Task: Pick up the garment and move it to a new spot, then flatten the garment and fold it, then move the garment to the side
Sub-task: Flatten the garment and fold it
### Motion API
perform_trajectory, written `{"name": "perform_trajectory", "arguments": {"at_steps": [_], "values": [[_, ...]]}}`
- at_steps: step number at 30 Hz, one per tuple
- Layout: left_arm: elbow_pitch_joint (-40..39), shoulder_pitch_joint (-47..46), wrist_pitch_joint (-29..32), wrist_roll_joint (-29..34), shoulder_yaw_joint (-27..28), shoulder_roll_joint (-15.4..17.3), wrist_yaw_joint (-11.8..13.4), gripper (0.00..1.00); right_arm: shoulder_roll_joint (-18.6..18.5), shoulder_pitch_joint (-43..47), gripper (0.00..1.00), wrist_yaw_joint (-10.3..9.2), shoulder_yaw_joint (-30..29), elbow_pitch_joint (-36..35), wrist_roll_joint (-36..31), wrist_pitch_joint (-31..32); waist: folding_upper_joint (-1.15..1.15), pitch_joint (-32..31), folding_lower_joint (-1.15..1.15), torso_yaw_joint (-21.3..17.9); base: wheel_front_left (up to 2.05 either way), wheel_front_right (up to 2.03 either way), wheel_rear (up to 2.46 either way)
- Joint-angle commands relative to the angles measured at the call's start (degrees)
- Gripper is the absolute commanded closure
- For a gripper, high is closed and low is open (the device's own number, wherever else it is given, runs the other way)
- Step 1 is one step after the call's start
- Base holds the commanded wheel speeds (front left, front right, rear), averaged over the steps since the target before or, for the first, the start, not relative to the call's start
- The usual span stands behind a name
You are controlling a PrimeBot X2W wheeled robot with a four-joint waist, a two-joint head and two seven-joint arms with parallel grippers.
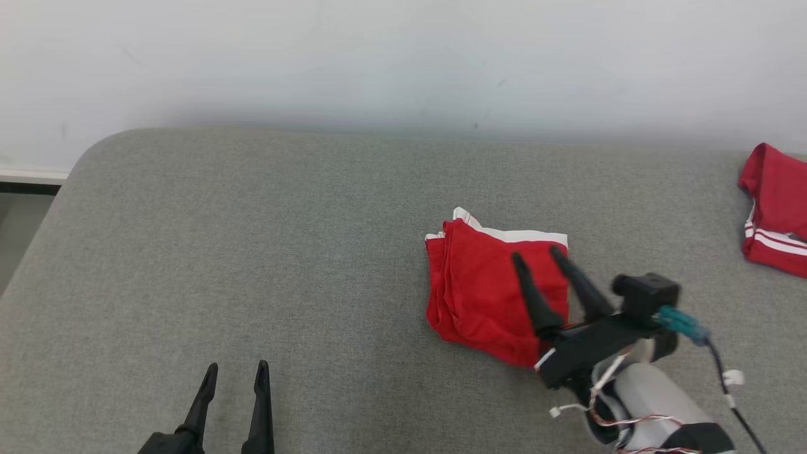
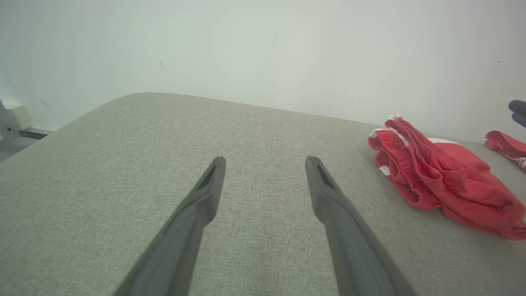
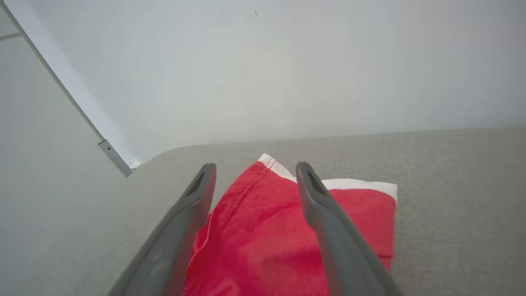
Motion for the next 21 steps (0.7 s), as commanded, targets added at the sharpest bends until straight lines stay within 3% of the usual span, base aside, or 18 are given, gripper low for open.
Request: {"name": "perform_trajectory", "arguments": {"at_steps": [1,11,21], "values": [[-0.2,0.9,-0.2,0.4,0.3,-0.1,0.1,0.00,-0.3,1.3,0.00,-0.16,-2.7,-2.1,-1.6,-0.2,0.00,0.0,0.00,-0.4,0.00,0.00,0.00],[-1.1,1.2,-0.2,2.0,0.7,-0.1,-0.1,0.00,1.4,10.0,0.00,-0.16,-19.8,-12.3,-12.4,-0.1,0.00,-0.5,0.00,-1.0,0.00,0.00,0.00],[-3.5,2.8,-0.2,6.3,2.7,-0.1,1.7,0.00,6.3,20.7,0.00,-0.16,-28.6,-21.1,-18.4,-0.1,0.00,-1.3,0.00,-4.1,0.00,0.00,0.00]]}}
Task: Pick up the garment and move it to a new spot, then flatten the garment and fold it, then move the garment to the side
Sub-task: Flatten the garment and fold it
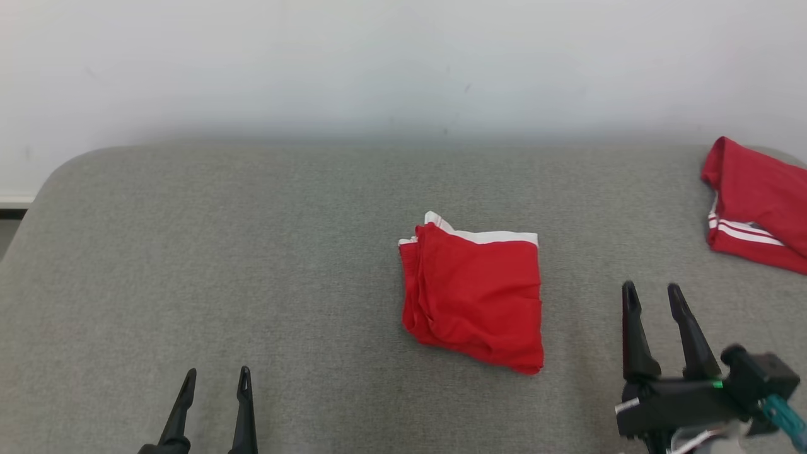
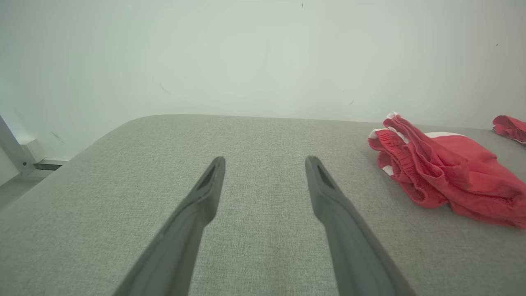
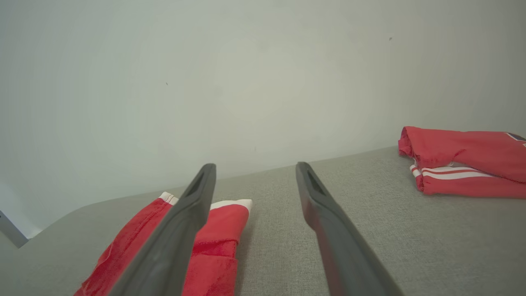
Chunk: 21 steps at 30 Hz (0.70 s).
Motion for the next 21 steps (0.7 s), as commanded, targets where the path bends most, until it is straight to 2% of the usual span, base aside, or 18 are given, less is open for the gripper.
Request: {"name": "perform_trajectory", "arguments": {"at_steps": [1,11,21], "values": [[-0.4,0.7,-0.2,0.6,0.2,-0.1,0.2,0.00,0.6,1.4,0.00,-0.16,-0.4,-0.6,-0.7,0.0,0.00,-0.5,0.00,-0.9,0.00,0.00,0.00],[-1.5,3.6,-0.2,6.1,0.1,-0.1,1.1,0.00,2.8,9.2,0.00,-0.16,-2.3,-4.3,-4.2,0.0,0.00,-1.7,0.00,-3.1,0.00,0.00,0.00],[-0.5,4.2,-0.2,6.5,0.5,0.0,1.9,0.00,4.0,11.6,0.00,-0.17,-0.8,-3.8,-7.7,0.0,0.00,-1.9,0.00,-3.1,0.00,0.00,0.00]]}}
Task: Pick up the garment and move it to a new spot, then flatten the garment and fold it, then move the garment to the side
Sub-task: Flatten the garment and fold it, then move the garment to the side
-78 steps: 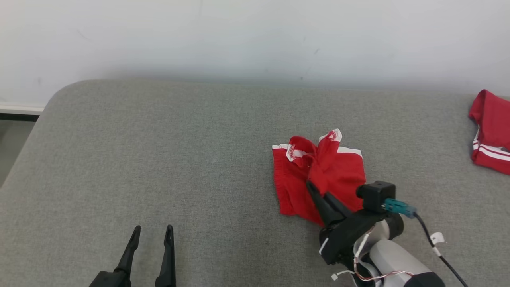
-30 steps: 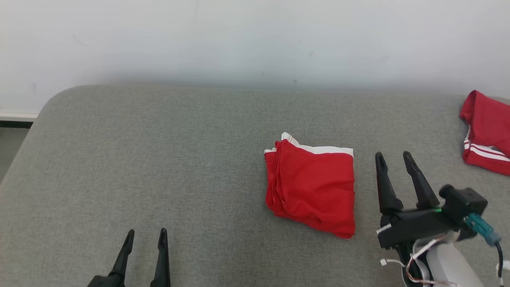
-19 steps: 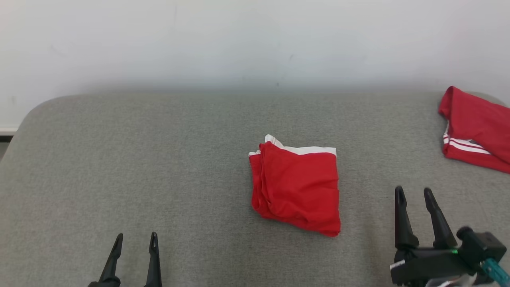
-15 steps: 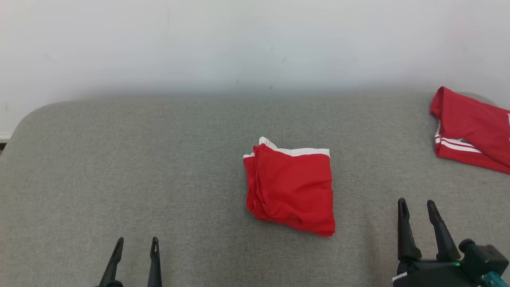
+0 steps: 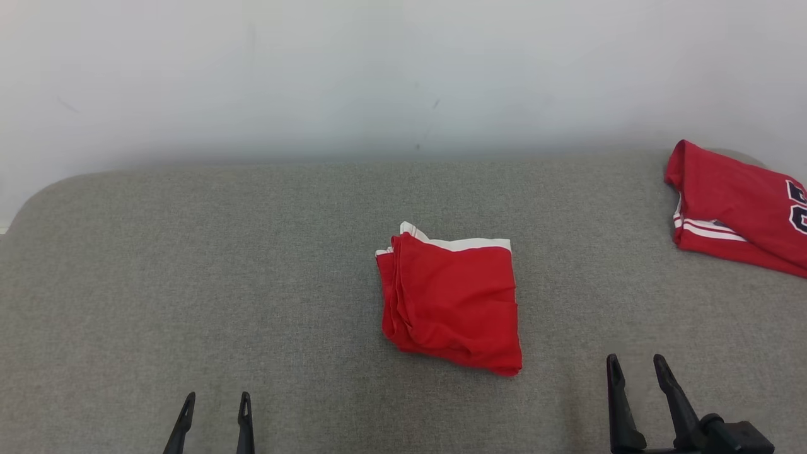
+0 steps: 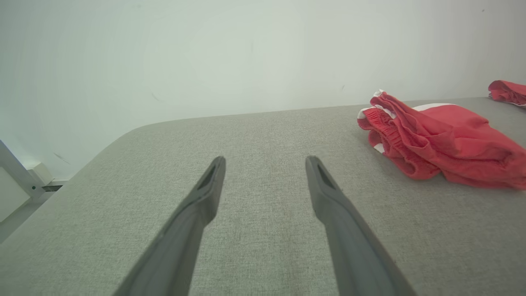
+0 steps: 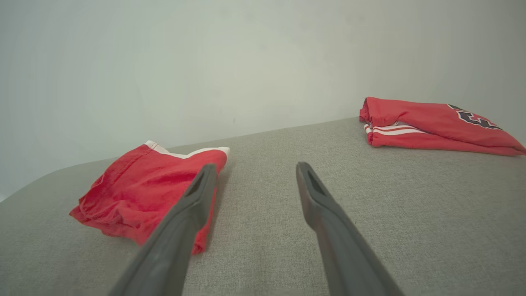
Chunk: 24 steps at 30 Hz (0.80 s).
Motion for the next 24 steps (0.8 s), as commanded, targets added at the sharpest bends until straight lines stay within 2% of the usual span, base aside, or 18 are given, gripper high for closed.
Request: {"name": "perform_trajectory", "arguments": {"at_steps": [1,24], "values": [[0.2,0.7,-0.2,0.0,0.3,0.0,0.1,0.00,0.3,0.3,0.00,-0.17,0.2,0.2,-0.3,0.0,0.00,-0.1,0.00,0.1,0.00,0.00,0.00],[1.8,1.1,-0.2,-0.5,0.9,0.0,0.1,0.00,0.5,-0.1,0.00,-0.17,1.3,1.9,-0.8,0.0,0.00,-0.6,0.00,0.4,0.00,0.00,0.00]]}}
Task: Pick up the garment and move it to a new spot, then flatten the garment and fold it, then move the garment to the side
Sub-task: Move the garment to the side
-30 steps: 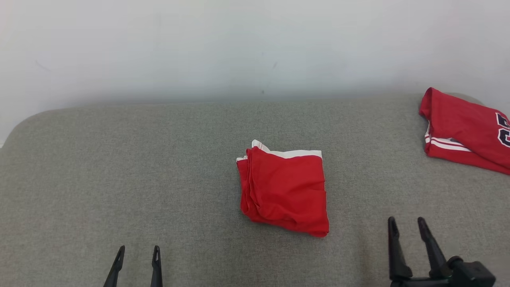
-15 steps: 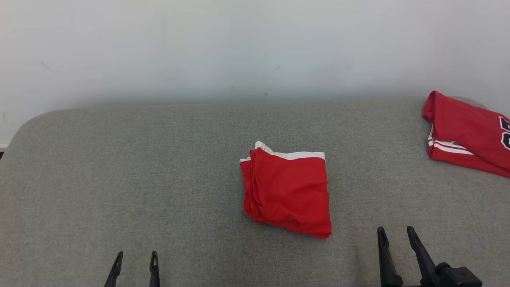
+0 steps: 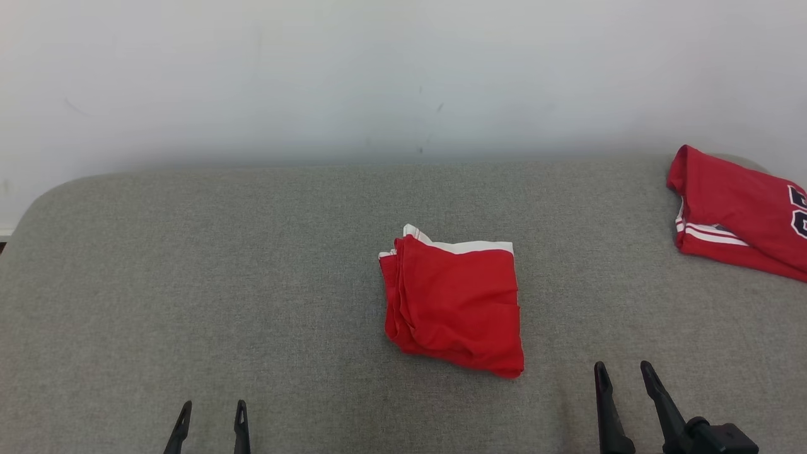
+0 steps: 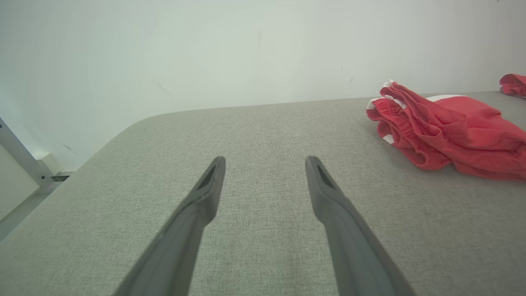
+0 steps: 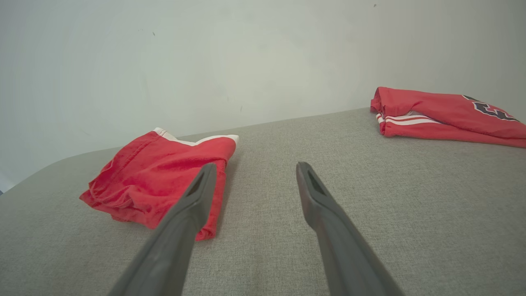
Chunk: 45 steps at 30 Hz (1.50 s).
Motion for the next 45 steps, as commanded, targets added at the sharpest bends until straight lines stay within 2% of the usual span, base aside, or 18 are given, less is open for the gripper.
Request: {"name": "perform_trajectory", "arguments": {"at_steps": [1,8,16,21,30,35,41,42,43,44,45], "values": [[0.1,0.8,-0.2,-0.5,0.1,0.0,0.0,0.00,0.2,-0.1,0.00,-0.17,0.1,0.0,-0.2,0.0,0.00,0.0,0.00,0.0,0.00,0.00,0.00],[0.1,0.1,-0.2,-0.8,0.1,0.0,-0.2,0.00,-0.1,-3.6,0.00,-0.17,1.8,1.5,-1.1,0.0,0.00,0.4,0.00,0.4,0.00,0.00,0.00],[0.0,-1.7,-0.2,-1.0,-0.5,-0.1,-0.9,0.00,-1.9,-14.3,0.00,-0.17,5.2,8.2,-1.7,0.0,0.00,2.4,0.00,2.3,0.00,0.00,0.00],[0.1,-3.0,-0.2,-1.6,-1.5,-0.1,-0.8,0.00,-2.5,-23.2,0.00,-0.17,6.7,18.0,-1.6,0.0,0.00,4.6,0.00,4.0,0.00,0.00,0.00],[0.6,-5.0,-0.2,-2.5,-2.7,-0.1,-0.9,0.00,-3.0,-36.0,0.00,-0.17,7.0,40.5,0.8,0.0,0.00,7.4,0.00,6.1,0.00,0.00,0.00],[0.5,-6.0,-0.2,-2.8,-3.2,-0.1,-0.7,0.00,-2.6,-40.2,0.00,-0.17,6.9,49.1,3.0,0.1,0.00,8.5,0.00,6.9,0.00,0.00,0.00],[0.8,-6.7,-0.2,-3.2,-3.9,-0.1,-0.6,0.00,-1.7,-42.8,0.00,-0.17,8.0,55.1,6.1,0.1,0.00,9.0,0.00,7.5,0.00,0.00,0.00],[0.9,-7.0,-0.2,-3.2,-4.0,-0.1,-0.6,0.00,-1.4,-43.3,0.08,-0.17,9.0,56.5,7.5,0.1,0.00,9.0,0.00,7.7,0.00,0.00,0.00],[0.9,-7.0,-0.2,-3.3,-4.0,-0.1,-0.5,0.00,-1.3,-43.5,0.47,-0.17,9.5,56.9,8.1,0.1,0.00,9.0,0.00,7.7,0.00,0.00,0.00],[1.0,-7.0,-0.2,-3.5,-4.0,-0.1,-0.5,0.00,-1.2,-43.5,0.69,-0.17,10.1,57.3,8.7,0.1,0.00,8.9,0.00,7.8,0.00,0.00,0.00],[1.0,-7.0,-0.2,-3.6,-4.0,-0.1,-0.4,0.00,-1.1,-43.6,1.00,-0.17,10.7,57.6,9.2,0.1,0.00,8.9,0.00,7.8,0.00,0.00,0.00]]}}
